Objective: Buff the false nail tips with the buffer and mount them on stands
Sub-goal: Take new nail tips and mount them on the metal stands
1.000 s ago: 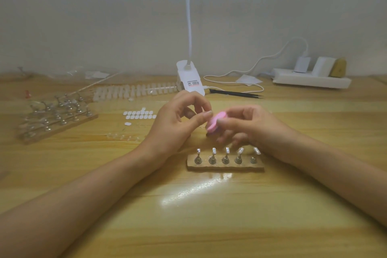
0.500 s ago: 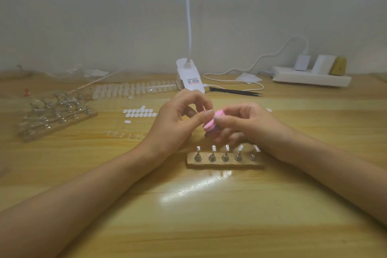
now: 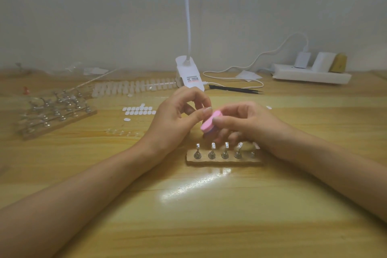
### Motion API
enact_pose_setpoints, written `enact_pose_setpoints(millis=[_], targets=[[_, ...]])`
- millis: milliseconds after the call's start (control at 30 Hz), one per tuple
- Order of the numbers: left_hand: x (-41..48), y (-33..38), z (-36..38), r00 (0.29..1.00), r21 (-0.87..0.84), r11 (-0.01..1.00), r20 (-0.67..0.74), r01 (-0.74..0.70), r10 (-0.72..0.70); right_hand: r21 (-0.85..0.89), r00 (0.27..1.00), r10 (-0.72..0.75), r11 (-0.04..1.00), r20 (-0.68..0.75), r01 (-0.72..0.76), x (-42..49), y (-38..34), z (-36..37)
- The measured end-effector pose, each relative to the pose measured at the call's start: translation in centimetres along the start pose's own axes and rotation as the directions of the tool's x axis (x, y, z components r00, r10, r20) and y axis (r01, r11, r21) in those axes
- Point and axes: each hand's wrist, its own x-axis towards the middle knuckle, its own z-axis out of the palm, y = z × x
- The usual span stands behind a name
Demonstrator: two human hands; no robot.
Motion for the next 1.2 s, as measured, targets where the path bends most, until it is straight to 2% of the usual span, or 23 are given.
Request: enact_pose_setpoints(millis=[133, 233, 367, 467, 600, 700, 833, 933, 967, 1067, 1100, 1167, 1200], targets=[[0.0, 0.1, 0.0, 1.000, 0.018, 1.000, 0.009, -0.010, 0.010, 0.145, 0.992, -0.014, 0.989, -0.124, 0.032, 0.2, 0.1, -0.6], [0.0, 0.1, 0.0, 1.000, 0.035, 0.999, 0.024, -0.020, 0.019, 0.024, 1.000, 0.011, 1.000, -0.002, -0.011, 0.1, 0.0, -0.3], [0.0, -0.1, 0.0, 1.000, -0.020, 1.000, 0.019, 0.019, -0.018, 0.157, 0.993, -0.018, 0.987, -0.113, 0.035, 0.3, 0.3, -0.8], [-0.1, -0.1, 0.0, 1.000, -0.024, 1.000, -0.003, 0.012, -0.012, 0.046, 1.000, -0.012, 0.999, 0.009, 0.011, 0.2, 0.3, -0.4], [-0.1, -0.1, 0.0, 1.000, -0.001, 1.000, -0.007, 0.008, -0.008, 0.158, 0.992, -0.016, 0.987, -0.122, 0.036, 0.2, 0.3, -0.9], [-0.1, 0.0, 0.0, 1.000, 0.023, 1.000, -0.007, 0.008, -0.008, 0.022, 1.000, -0.012, 1.000, 0.004, 0.012, 0.0, 0.3, -0.7], [-0.1, 0.2, 0.0, 1.000, 0.063, 0.998, 0.007, -0.019, 0.019, 0.171, 0.992, -0.019, 0.984, -0.122, 0.040, 0.3, 0.4, -0.9], [-0.1, 0.3, 0.0, 0.999, 0.091, 0.994, 0.020, -0.052, 0.050, 0.016, 1.000, 0.001, 1.000, -0.008, -0.001, 0.2, 0.4, -0.5], [-0.1, 0.4, 0.1, 0.998, 0.101, 0.993, 0.026, -0.058, 0.056, 0.015, 1.000, -0.014, 1.000, -0.016, 0.014, 0.3, 0.5, -0.5], [-0.2, 0.4, 0.0, 0.996, 0.144, 0.987, 0.052, -0.075, 0.069, 0.212, 0.977, -0.001, 0.976, -0.211, 0.047, 0.4, 0.3, -1.3], [-0.2, 0.4, 0.0, 0.997, 0.138, 0.988, 0.046, -0.067, 0.062, 0.164, 0.971, -0.024, 0.984, -0.237, 0.065, 0.2, 0.3, -1.8], [-0.2, 0.5, -0.1, 1.000, 0.096, 0.995, 0.015, -0.026, 0.025, -0.150, 0.980, -0.113, 0.985, -0.162, 0.088, -0.4, 0.2, -2.4], [-0.3, 0.6, -0.1, 1.000, 0.066, 0.998, 0.011, 0.003, -0.004, -0.316, 0.986, -0.137, 0.943, -0.090, 0.102, -0.7, 0.1, -2.4]])
